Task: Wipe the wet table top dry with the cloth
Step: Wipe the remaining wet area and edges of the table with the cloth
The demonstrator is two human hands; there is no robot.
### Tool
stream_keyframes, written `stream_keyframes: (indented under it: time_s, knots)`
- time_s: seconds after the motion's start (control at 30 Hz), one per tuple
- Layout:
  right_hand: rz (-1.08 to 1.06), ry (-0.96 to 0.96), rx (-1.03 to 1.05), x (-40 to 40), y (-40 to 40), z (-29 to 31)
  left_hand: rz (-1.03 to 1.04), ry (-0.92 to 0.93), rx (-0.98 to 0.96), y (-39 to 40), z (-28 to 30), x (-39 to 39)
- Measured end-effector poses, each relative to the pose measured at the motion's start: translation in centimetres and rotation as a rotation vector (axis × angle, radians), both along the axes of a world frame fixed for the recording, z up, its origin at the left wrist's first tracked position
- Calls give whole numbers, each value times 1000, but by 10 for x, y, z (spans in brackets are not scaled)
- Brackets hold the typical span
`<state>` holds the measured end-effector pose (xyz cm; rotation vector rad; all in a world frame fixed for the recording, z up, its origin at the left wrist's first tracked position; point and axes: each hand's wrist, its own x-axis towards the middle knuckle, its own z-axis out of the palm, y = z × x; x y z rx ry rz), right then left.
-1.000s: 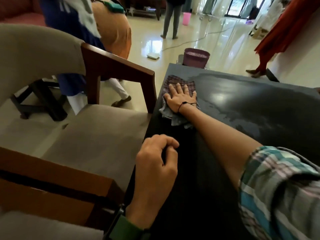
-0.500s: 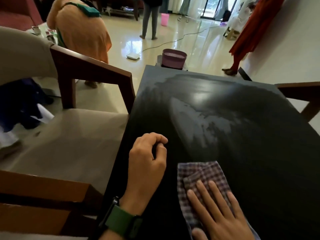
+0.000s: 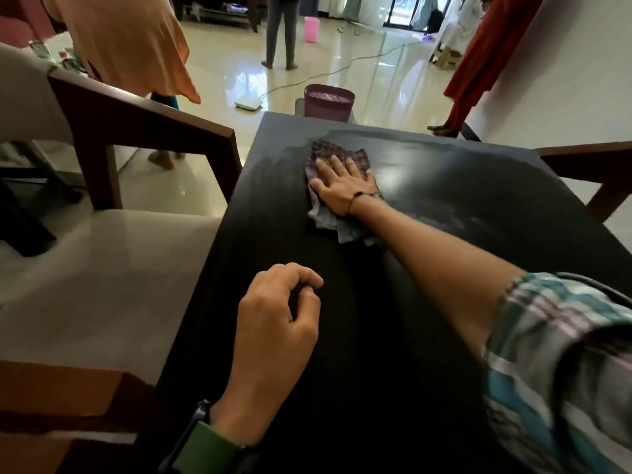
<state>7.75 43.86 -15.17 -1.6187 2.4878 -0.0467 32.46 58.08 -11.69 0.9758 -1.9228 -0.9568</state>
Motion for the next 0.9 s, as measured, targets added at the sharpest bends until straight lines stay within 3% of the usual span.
stream_keyframes:
  time_s: [0.17,0.4,0.5,0.57,0.63,0.7,0.77,0.9]
  knots:
    - [64,9,-13,23,46,1,-19,-7,6,12,9,-8]
    - [316,231,-21,102,328,5,-31,56,-33,10,29,-26]
    - [308,317,-84,108,371,8,-48,55,-33,9,28,-30]
    - [429,384,-15,97,360,13,-58,46,-35,8,25,-34]
    - [460,300,-18,75,326,12,-54,37,-35,7,22,-37]
    - [257,129,-16,40,266,6,-55,24,-35,9,19,-43]
    - [126,117,-99,-7,199,-4,-65,6,-46,12,17,-48]
    - [-98,32,17,-87,109,2,-74,18,-17,23,18,-57]
